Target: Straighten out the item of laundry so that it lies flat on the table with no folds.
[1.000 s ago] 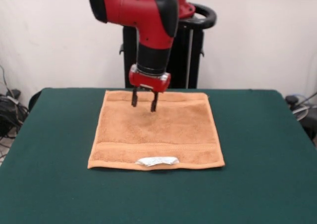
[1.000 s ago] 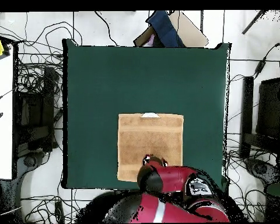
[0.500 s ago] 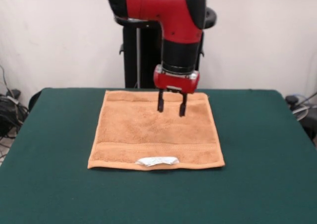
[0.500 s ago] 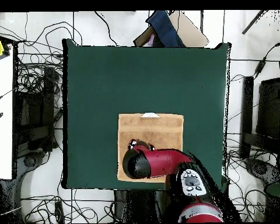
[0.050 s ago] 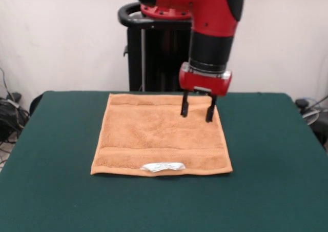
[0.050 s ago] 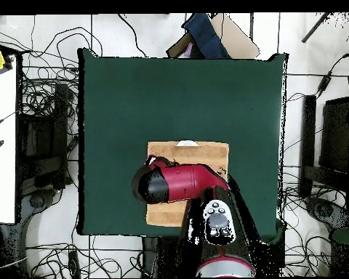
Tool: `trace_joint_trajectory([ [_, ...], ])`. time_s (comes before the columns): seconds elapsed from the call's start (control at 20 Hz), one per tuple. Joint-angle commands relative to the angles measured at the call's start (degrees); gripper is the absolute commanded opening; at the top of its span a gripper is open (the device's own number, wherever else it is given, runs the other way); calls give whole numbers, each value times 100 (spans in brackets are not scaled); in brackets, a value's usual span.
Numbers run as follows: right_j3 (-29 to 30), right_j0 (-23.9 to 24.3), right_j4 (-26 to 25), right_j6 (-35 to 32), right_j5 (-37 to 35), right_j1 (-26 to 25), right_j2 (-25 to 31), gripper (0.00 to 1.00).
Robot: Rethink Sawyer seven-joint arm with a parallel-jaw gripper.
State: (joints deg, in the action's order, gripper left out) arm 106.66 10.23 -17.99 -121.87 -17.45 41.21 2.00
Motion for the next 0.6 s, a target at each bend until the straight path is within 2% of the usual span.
trace_joint_trajectory([
  [0.05,-630,-269,598,-415,-1362,469,370,100],
  [0.6,-455,-671,881,-605,-2142,1056,131,100],
])
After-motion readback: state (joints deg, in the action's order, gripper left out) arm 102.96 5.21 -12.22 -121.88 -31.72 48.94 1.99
